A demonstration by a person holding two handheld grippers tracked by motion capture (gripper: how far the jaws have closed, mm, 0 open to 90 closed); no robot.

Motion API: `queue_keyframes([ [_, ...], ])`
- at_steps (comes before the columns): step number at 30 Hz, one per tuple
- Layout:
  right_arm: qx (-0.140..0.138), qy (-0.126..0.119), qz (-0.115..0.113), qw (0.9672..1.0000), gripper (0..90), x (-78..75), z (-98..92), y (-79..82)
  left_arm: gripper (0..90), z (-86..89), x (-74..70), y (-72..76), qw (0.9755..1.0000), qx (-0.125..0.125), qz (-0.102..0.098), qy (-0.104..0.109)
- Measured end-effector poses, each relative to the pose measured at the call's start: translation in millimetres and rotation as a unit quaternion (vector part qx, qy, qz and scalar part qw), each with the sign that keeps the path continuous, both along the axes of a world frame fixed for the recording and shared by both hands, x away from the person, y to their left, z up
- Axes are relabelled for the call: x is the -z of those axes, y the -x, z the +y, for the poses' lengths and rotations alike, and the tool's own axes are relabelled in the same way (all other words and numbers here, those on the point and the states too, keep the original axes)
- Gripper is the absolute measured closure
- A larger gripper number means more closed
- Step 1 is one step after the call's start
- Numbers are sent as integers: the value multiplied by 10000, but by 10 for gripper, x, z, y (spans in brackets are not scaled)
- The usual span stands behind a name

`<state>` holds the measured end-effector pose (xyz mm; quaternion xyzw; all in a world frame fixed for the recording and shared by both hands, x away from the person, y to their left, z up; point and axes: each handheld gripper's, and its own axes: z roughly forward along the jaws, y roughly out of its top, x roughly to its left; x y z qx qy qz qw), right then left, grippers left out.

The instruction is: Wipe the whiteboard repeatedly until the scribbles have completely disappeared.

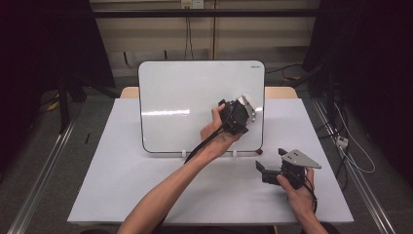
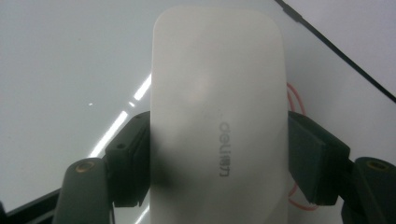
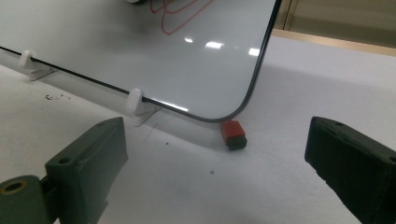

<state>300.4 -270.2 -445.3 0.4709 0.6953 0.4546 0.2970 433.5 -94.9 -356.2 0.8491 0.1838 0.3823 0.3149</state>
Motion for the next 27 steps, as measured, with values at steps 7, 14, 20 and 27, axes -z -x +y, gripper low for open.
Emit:
queue_keyframes([
  [7,20,-10,3,10000,56,1,-2,-2,306,-4,-5,-8,9999,110,40,-124],
  [14,-11,2,23,10000,56,2,20,-7,305,-13,94,60,9993,255,148,-209],
  [20,-14,6,15,10000,56,3,19,-7,303,-26,226,162,9988,369,202,-237],
  [27,-13,-1,17,10000,56,4,25,-10,302,-31,391,307,9977,514,231,-365],
])
